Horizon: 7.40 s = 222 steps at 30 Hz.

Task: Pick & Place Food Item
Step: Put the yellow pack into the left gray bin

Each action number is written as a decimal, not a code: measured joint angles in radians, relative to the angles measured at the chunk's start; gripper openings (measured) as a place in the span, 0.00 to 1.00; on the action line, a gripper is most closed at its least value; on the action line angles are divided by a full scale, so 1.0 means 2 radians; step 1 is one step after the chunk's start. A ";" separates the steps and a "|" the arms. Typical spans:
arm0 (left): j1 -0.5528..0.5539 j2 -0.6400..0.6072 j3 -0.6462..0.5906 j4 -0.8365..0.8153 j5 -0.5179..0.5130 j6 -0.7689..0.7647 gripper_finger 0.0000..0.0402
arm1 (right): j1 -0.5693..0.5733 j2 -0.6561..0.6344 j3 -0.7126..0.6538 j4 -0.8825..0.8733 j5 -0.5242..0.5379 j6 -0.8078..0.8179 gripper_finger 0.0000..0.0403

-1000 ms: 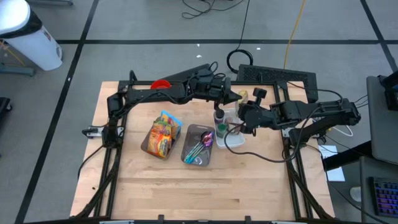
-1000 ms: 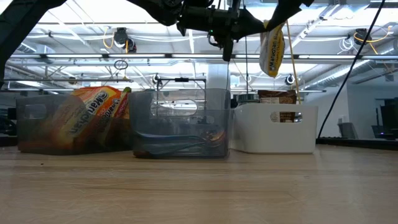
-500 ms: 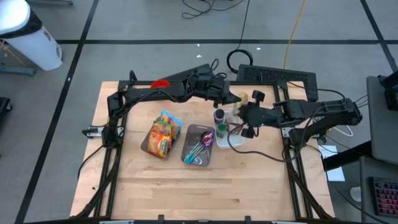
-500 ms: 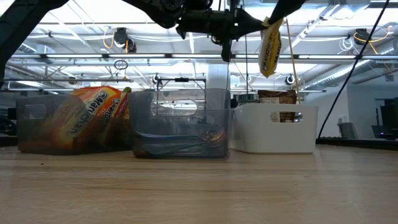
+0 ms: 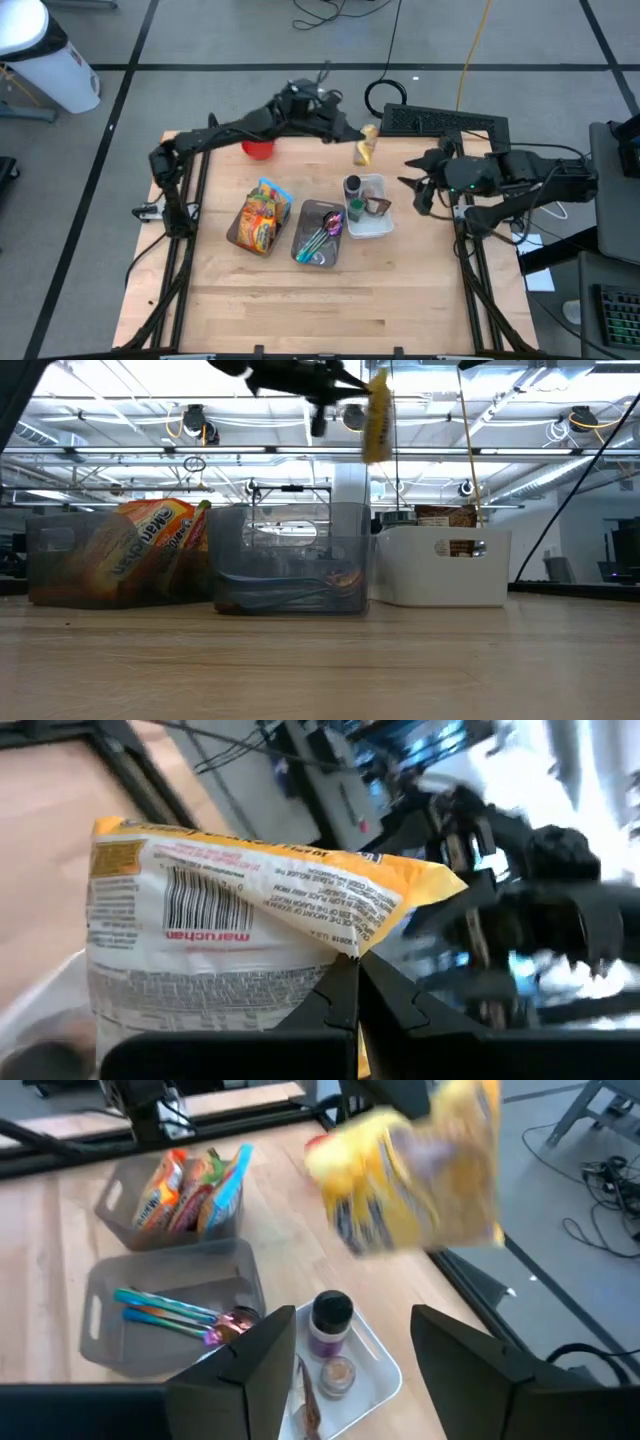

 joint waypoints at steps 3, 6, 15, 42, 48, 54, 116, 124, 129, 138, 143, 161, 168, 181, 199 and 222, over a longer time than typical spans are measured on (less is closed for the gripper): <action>0.014 -0.039 0.000 -0.074 0.023 0.054 0.00 | 0.000 -0.003 0.000 0.000 0.000 0.004 0.46; 0.024 -0.084 0.000 -0.163 0.045 0.116 0.00 | 0.000 -0.002 0.000 0.000 0.000 0.004 0.45; 0.022 -0.212 0.000 -0.417 0.045 0.268 0.00 | 0.000 0.017 0.000 0.028 0.000 -0.035 0.43; -0.192 -0.176 0.000 -0.460 -0.074 0.226 0.00 | -0.031 0.215 -0.001 0.474 -0.312 -0.114 0.42; -0.192 -0.163 0.000 -0.432 -0.081 0.223 0.00 | -0.025 0.223 -0.001 0.478 -0.313 -0.102 0.41; -0.191 -0.155 0.000 -0.405 -0.078 0.216 0.00 | -0.022 0.230 0.000 0.479 -0.312 -0.102 0.41; -0.131 -0.155 0.000 -0.326 -0.081 0.270 0.34 | -0.051 0.207 -0.001 0.433 -0.231 -0.075 0.00; -0.132 -0.155 0.000 -0.351 -0.099 0.285 0.34 | -0.061 0.207 -0.001 0.433 -0.233 -0.075 0.00; -0.132 -0.155 0.000 -0.394 -0.121 0.296 0.34 | -0.066 0.207 -0.001 0.434 -0.232 -0.076 0.00; -0.136 -0.155 0.000 -0.387 -0.121 0.304 0.34 | -0.075 0.207 -0.001 0.438 -0.232 -0.076 0.00; -0.143 -0.155 0.000 -0.387 -0.137 0.310 0.34 | -0.080 0.207 -0.001 0.446 -0.233 -0.075 0.00; -0.142 -0.155 0.000 -0.391 -0.156 0.310 0.34 | -0.086 0.207 -0.001 0.459 -0.234 -0.075 0.00; -0.141 -0.155 0.000 -0.394 -0.176 0.309 0.34 | -0.086 0.206 0.000 0.456 -0.235 -0.075 0.00; -0.141 -0.155 0.000 -0.396 -0.186 0.312 0.28 | -0.086 0.206 0.000 0.446 -0.235 -0.075 0.00; -0.141 -0.155 0.000 -0.397 -0.159 0.344 0.01 | -0.085 0.206 0.000 0.447 -0.236 -0.075 0.00; -0.130 -0.238 -0.001 -0.625 -0.137 0.414 0.00 | -0.092 0.166 0.000 0.420 -0.273 -0.075 0.46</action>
